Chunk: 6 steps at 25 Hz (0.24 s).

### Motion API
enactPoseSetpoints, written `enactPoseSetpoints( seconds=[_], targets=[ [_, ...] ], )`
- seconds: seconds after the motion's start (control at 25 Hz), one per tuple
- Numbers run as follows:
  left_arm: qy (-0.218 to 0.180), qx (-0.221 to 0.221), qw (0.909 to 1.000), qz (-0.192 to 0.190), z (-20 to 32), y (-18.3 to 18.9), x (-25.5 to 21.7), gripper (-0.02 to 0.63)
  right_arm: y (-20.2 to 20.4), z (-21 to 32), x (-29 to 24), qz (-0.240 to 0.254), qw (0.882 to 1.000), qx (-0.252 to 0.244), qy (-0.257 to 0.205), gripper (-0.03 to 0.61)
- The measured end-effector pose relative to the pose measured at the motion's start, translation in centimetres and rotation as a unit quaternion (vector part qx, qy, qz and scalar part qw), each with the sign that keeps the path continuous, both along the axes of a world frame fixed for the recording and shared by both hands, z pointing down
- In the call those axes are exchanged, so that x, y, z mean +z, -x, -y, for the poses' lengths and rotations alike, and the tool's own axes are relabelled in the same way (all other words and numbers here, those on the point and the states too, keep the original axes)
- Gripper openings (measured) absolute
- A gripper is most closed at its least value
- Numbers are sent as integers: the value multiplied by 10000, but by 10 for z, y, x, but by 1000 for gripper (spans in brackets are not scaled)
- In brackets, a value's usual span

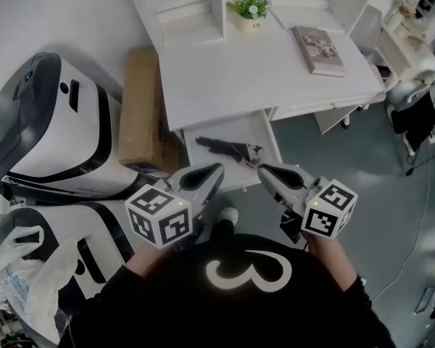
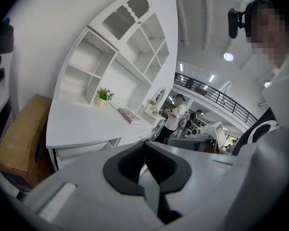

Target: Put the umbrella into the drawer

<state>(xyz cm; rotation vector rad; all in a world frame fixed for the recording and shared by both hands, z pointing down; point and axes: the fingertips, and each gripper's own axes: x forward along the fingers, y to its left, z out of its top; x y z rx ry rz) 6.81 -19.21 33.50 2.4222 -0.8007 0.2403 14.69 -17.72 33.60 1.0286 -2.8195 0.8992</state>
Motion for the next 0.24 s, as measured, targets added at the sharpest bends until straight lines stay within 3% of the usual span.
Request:
enactPoseSetpoints(
  seconds=[0.24],
  targets=[
    [43,38,10000,9,-4,0,-1,9,0,-2,-2,97,9999,32,97,3]
  ],
)
